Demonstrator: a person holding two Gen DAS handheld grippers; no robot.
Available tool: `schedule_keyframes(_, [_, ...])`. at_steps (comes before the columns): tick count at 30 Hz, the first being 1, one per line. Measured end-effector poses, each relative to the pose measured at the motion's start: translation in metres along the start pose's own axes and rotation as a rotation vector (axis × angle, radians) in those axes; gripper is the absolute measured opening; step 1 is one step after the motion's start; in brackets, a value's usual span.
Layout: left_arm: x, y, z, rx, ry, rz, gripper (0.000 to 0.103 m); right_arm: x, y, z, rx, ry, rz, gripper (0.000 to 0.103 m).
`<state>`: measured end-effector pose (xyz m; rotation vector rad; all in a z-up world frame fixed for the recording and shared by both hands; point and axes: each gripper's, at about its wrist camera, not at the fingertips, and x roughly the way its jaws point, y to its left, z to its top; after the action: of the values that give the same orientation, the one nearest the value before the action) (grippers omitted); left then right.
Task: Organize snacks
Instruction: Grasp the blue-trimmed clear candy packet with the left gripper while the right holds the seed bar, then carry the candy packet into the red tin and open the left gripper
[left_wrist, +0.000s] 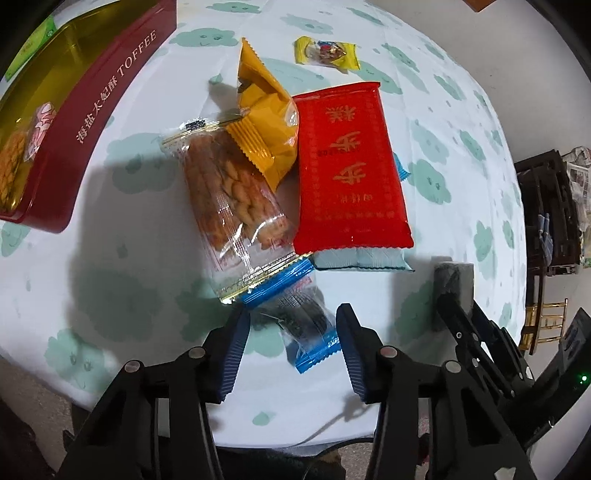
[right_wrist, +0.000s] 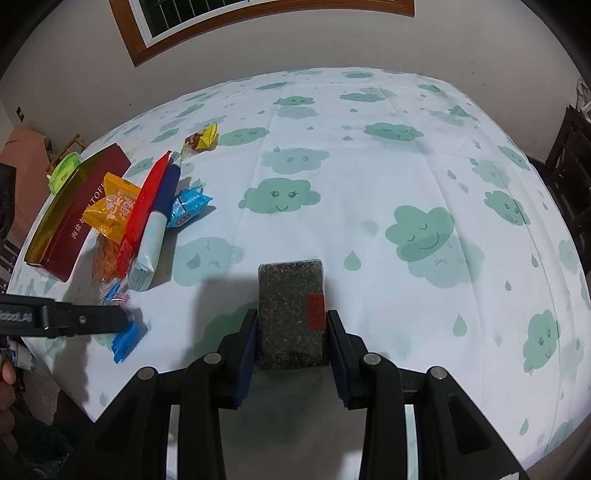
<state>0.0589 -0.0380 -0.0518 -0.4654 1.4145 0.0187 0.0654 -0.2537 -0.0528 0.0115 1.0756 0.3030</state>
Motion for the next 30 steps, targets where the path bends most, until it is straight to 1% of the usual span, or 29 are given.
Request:
schedule_keyframes(2, [0.0,0.001,0.0,0.023,0.001,0.01,0.038,0.0,0.0,0.0,0.0,0.002,0.0,0.036])
schedule_keyframes(4, [-0.001,0.004,0.0,0.051,0.004,0.002,0.036,0.001,0.0,0.001,0.002,0.005,0.0,0.036])
schedule_keyframes(6, [-0.003,0.007,-0.001,0.075,0.011,-0.011,0.028,0.001,0.001,0.002,0.001,0.007,-0.002,0.036])
schedule_keyframes(9, [-0.006,0.008,-0.003,0.114,0.012,-0.01,0.021,0.002,0.003,0.002,0.0,0.008,-0.007,0.036])
schedule_keyframes(16, [-0.01,0.005,-0.01,0.241,-0.038,0.063,0.021,0.002,0.007,0.003,-0.003,0.013,-0.018,0.036])
schedule_keyframes(20, [-0.014,0.006,-0.014,0.288,-0.054,0.083,0.021,0.003,0.01,0.004,-0.006,0.016,-0.028,0.036])
schedule_keyframes(23, [-0.016,0.005,-0.017,0.313,-0.057,0.086,0.021,0.003,0.012,0.004,-0.008,0.017,-0.036,0.036])
schedule_keyframes(26, [-0.02,0.007,-0.019,0.328,-0.051,0.067,0.021,0.003,0.013,0.004,-0.005,0.018,-0.041,0.036])
schedule_keyframes(30, [-0.03,0.011,-0.023,0.355,-0.068,0.055,0.021,0.004,0.014,0.004,-0.002,0.019,-0.051,0.036])
